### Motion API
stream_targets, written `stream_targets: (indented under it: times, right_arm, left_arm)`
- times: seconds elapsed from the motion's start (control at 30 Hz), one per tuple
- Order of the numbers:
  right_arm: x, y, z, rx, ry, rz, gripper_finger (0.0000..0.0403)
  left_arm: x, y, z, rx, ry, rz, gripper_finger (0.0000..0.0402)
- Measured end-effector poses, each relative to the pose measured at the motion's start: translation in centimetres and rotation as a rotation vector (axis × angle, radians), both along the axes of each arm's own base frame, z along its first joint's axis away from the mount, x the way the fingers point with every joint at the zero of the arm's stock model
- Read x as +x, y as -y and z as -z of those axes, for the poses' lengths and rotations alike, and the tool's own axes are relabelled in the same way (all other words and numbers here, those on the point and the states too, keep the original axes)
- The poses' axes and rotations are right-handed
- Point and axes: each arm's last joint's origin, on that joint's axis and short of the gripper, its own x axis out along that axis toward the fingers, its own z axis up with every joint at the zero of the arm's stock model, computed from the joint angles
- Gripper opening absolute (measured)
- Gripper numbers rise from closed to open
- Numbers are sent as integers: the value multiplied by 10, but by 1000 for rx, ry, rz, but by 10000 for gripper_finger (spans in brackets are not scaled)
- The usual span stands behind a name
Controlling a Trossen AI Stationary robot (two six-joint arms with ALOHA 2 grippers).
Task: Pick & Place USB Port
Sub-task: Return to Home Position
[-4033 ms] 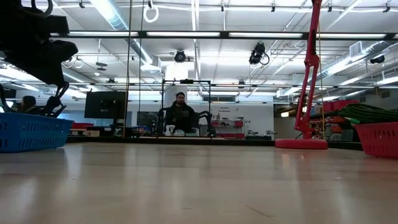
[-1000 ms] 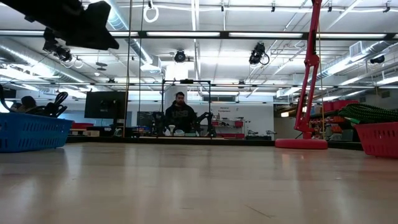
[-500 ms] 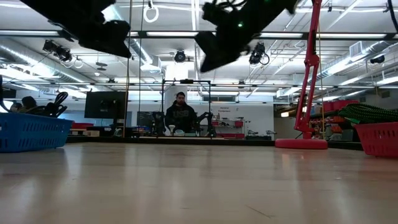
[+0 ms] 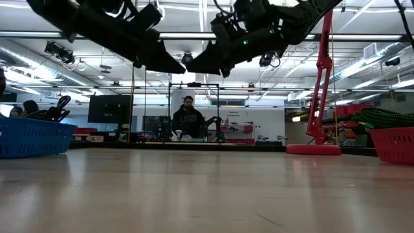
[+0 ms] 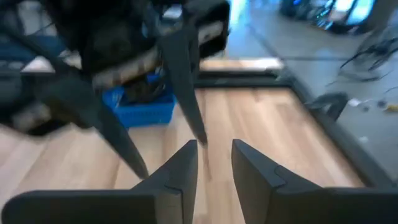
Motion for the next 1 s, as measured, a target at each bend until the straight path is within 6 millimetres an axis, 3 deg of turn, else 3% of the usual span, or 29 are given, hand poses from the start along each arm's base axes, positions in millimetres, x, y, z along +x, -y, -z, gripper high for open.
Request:
stream_targets:
  times: [0.1, 0.23, 0.37, 0.5, 0.7, 0.9, 1.0]
  right_arm:
    - [-3, 6, 5, 4, -43, -42, 100]
    - [-12, 11, 19, 8, 4, -36, 100]
    - [-36, 14, 39, 39, 165, -41, 100]
    - [-75, 11, 60, 132, 299, -19, 100]
    - [-146, -8, 69, 132, 427, 58, 100]
    - [-208, -24, 73, 123, 488, 151, 100]
    - [-219, -27, 69, 147, 511, 159, 100]
  left_arm:
    - [-3, -14, 4, -46, 96, -4, 202]
    - [-17, -30, 26, -40, 56, -142, 202]
    - [-31, -38, 35, -114, 253, 0, 202]
    - [-55, -43, 43, -136, 435, 79, 202]
    - [-91, -34, 76, -227, 410, 142, 202]
    - [-92, -29, 74, -227, 392, 178, 202]
    - [-95, -30, 66, -182, 441, 152, 202]
